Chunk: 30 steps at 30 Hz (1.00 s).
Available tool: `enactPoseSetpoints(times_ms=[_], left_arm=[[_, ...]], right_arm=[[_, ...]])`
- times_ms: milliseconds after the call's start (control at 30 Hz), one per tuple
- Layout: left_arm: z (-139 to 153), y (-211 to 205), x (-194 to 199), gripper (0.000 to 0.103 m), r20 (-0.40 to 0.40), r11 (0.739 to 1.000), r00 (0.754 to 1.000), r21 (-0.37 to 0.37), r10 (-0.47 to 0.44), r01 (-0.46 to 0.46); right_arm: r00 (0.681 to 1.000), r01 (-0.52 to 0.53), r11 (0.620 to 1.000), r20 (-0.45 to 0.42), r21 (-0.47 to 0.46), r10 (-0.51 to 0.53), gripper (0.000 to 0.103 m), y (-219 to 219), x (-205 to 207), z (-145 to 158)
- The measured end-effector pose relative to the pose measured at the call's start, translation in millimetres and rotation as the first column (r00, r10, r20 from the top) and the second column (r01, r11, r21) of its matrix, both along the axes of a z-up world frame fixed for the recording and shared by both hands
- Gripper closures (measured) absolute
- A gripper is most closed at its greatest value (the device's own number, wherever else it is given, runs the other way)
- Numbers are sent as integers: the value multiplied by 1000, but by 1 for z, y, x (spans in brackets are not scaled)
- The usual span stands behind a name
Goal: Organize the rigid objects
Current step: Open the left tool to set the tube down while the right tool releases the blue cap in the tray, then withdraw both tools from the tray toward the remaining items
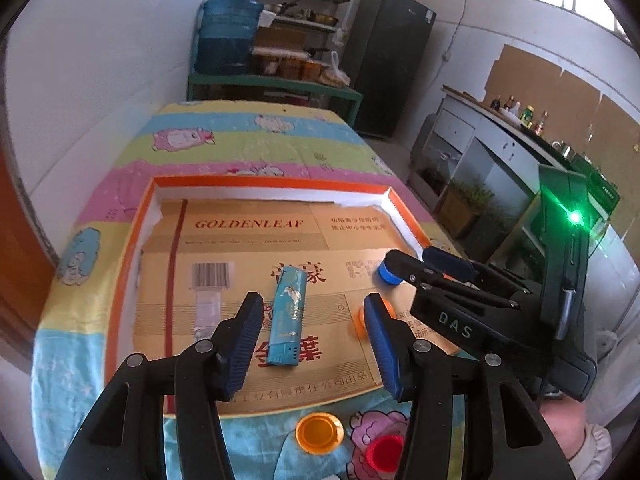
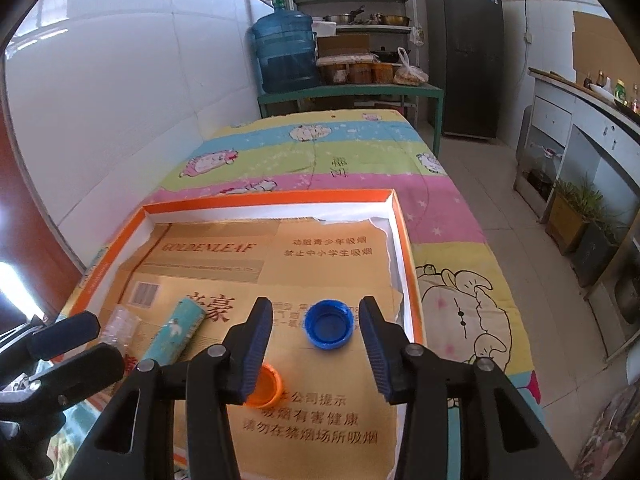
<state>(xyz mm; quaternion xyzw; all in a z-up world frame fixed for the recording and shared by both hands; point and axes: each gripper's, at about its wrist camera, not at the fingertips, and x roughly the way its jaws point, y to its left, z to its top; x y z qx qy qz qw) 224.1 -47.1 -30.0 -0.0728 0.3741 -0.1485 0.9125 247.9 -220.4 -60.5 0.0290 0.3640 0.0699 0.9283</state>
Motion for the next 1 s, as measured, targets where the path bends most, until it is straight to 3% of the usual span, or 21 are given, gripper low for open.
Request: enactPoseSetpoints(times_ms=[400, 1000], left_arm=[[28, 17, -39, 49, 49, 1000, 999, -12, 22, -21], [35, 53, -97, 49, 43, 998, 997, -28, 56, -55]], right_arm=[[1000, -10, 1000, 21, 23, 9, 58, 9, -46, 19], [1000, -20, 1000, -5, 14, 20, 58, 25, -117, 25]])
